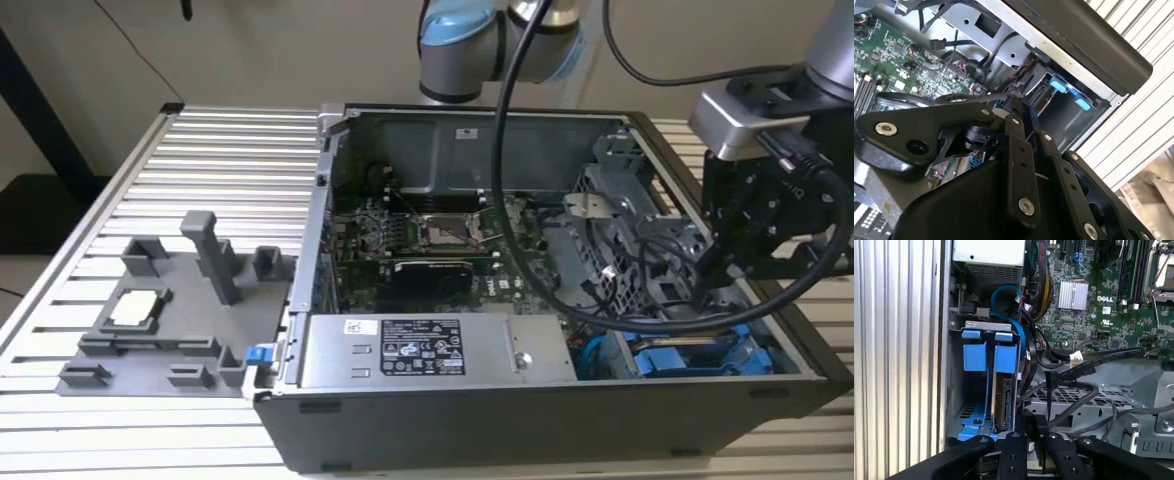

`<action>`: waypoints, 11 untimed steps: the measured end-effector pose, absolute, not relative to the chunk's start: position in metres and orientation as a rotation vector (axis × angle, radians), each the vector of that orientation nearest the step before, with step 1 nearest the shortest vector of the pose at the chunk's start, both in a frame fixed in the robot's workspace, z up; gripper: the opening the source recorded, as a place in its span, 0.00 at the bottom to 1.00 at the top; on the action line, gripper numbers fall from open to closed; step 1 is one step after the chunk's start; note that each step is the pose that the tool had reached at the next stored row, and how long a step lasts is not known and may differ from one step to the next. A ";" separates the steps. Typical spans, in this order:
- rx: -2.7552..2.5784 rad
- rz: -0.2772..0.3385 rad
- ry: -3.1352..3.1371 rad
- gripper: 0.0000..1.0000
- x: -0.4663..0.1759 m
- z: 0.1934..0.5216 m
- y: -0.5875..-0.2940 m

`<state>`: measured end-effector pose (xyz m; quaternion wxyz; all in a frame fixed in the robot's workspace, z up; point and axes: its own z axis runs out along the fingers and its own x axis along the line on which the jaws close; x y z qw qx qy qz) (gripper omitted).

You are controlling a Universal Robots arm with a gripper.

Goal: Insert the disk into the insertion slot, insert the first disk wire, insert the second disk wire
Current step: 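Insert the first disk wire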

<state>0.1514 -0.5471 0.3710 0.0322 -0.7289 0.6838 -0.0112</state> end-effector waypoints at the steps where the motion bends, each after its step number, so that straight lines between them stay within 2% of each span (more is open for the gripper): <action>1: -2.243 -0.030 2.106 0.19 0.152 0.370 -0.547; 11: -2.279 0.064 2.144 0.19 0.170 0.368 -0.552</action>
